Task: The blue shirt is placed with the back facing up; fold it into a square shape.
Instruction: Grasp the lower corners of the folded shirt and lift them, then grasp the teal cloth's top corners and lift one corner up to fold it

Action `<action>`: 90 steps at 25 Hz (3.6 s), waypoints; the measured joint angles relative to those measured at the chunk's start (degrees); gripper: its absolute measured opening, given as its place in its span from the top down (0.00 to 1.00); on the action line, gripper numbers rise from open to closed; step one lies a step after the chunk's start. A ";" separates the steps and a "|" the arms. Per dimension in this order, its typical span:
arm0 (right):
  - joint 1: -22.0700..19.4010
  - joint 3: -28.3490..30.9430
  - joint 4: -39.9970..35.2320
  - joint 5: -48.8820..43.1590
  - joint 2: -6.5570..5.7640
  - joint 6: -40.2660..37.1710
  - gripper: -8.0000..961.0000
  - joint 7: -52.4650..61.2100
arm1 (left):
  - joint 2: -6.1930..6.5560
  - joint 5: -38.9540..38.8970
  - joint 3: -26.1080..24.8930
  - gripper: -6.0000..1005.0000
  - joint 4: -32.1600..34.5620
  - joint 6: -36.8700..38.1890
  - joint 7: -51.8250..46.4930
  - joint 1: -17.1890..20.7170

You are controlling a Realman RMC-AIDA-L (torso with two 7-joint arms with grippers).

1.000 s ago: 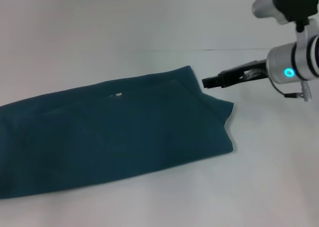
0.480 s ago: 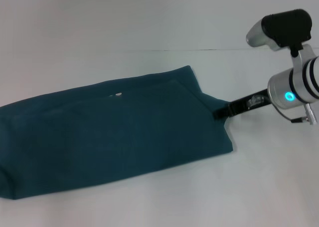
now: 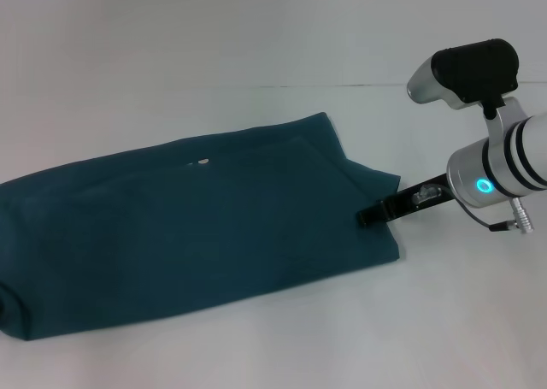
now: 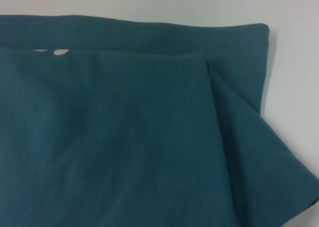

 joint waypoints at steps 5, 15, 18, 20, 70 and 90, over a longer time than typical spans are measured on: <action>0.03 -1.14 0.91 0.81 0.07 1.01 0.36 0.83 | -0.02 -0.01 0.00 0.89 -0.07 -0.06 0.00 -0.02; -0.43 -1.51 1.06 1.58 0.09 1.40 0.49 1.14 | -0.06 0.04 0.00 0.89 -0.17 -0.07 0.03 -0.10; -0.82 -2.57 1.03 1.59 0.10 1.13 0.61 1.10 | 0.00 0.02 0.00 0.89 -0.72 -0.07 0.05 -0.12; -1.44 -3.85 0.47 1.59 0.09 1.08 0.69 1.28 | 0.13 0.01 0.00 0.89 -1.23 -0.08 0.15 -0.12; -34.40 -21.04 -39.09 -4.30 0.06 -3.04 0.95 14.03 | -0.22 -0.16 -0.41 0.89 0.12 2.49 2.94 0.60; -10.64 -11.27 -22.60 10.61 -0.17 1.59 0.52 0.47 | -0.20 -3.02 -0.65 0.89 0.91 3.26 -2.56 -1.62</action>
